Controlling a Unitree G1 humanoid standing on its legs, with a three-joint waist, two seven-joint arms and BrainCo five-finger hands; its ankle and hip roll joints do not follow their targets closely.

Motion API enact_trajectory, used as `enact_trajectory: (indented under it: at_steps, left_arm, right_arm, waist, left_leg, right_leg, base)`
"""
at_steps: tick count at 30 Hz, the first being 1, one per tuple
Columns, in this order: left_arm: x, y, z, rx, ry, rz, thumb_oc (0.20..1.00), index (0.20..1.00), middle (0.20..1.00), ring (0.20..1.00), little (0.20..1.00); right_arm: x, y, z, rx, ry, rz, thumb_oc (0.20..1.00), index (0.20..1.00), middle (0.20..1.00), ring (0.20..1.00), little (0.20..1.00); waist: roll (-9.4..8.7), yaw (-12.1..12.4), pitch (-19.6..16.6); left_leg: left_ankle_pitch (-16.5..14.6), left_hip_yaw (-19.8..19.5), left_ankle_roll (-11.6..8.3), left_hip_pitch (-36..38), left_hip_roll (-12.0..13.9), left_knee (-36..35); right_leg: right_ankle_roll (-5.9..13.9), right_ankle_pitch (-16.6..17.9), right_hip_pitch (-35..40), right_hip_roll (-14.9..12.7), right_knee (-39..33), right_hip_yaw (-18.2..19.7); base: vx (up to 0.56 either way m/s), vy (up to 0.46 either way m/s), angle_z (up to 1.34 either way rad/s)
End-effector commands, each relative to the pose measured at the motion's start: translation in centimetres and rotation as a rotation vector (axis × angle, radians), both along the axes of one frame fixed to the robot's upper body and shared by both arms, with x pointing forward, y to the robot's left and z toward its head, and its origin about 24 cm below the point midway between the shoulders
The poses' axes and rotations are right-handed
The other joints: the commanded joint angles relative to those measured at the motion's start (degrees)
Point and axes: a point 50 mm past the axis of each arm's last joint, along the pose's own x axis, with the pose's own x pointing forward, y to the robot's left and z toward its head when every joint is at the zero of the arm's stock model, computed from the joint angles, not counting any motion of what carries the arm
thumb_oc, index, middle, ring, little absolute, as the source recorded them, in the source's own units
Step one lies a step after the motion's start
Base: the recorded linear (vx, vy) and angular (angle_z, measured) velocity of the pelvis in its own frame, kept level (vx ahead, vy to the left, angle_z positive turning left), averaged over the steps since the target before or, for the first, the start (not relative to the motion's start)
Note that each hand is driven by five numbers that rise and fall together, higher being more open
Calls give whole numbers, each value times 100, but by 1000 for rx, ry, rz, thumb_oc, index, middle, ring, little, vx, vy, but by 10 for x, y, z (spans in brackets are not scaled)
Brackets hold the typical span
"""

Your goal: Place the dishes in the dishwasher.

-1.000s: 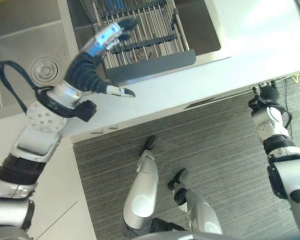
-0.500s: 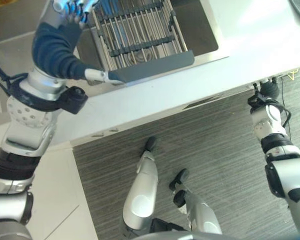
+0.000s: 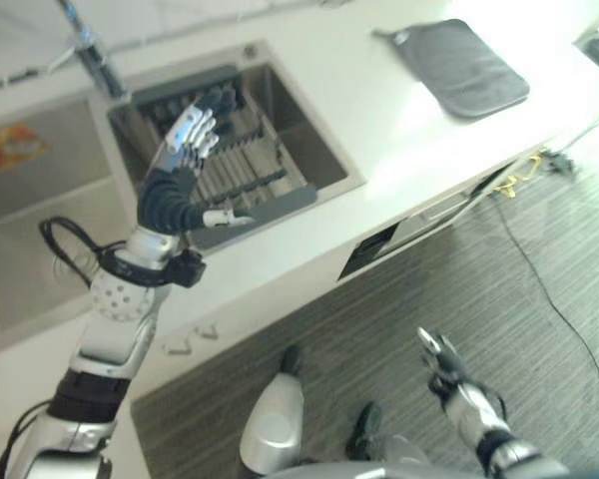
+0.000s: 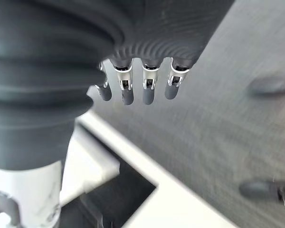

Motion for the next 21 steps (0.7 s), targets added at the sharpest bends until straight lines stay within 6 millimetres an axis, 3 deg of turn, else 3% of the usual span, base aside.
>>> enact_trajectory:
  at_steps: [1, 5, 9, 10, 16, 21]
  left_arm:
    - [-8, -11, -3, 13, 7, -86, 1000, 1000, 1000, 1000, 1000]
    - [-13, -18, -32, 75, 110, -120, 1000, 1000, 1000, 1000, 1000]
    - [-12, -26, -56, 79, 255, -183, 1000, 1000, 1000, 1000, 1000]
    - [-12, -27, -61, 86, 282, -196, 1000, 1000, 1000, 1000, 1000]
    - [-25, -44, -141, 258, 646, -314, 1000, 1000, 1000, 1000, 1000]
    - [-30, -59, -205, 396, 905, -316, 1000, 1000, 1000, 1000, 1000]
  right_arm:
    - [26, -19, 15, -44, -66, -30, 1000, 1000, 1000, 1000, 1000]
    - [-17, -37, 0, -63, 48, -71, 1000, 1000, 1000, 1000, 1000]
    - [-34, -42, -5, -47, 84, -117, 1000, 1000, 1000, 1000, 1000]
    - [-35, -43, -5, -46, 84, -118, 1000, 1000, 1000, 1000, 1000]
    - [-12, -37, 1, -16, 21, -95, 1000, 1000, 1000, 1000, 1000]
    - [-2, -21, 0, 35, 6, -62, 1000, 1000, 1000, 1000, 1000]
  waist:
    - [212, 51, -537]
    - [435, -166, -727]
    - [594, -253, -851]
    - [617, -256, -857]
    - [830, -282, -871]
    - [869, -589, -965]
  left_leg:
    - [5, 192, -308, 579, 826, -528]
    - [164, 221, -400, 917, 925, -893]
    - [342, 216, -526, 1034, 1052, -1124]
    - [365, 211, -550, 1032, 1074, -1128]
    - [522, 179, -676, 1015, 1209, -1085]
    - [470, 360, -677, 1166, 1274, -1079]
  right_leg:
    - [308, 397, -106, -226, -210, 78]
    - [249, 276, 43, -144, -198, 155]
    - [146, 102, 176, -6, -153, 104]
    - [132, 74, 183, 9, -131, 88]
    - [-57, -241, 226, 193, 138, 106]
    - [-44, -264, 200, 217, 157, 361]
  base:
    - [-55, 120, -51]
    - [-87, 42, -20]
    - [-96, -43, 8]
    - [-91, -54, 12]
    - [-34, -36, 10]
    - [41, 25, -8]
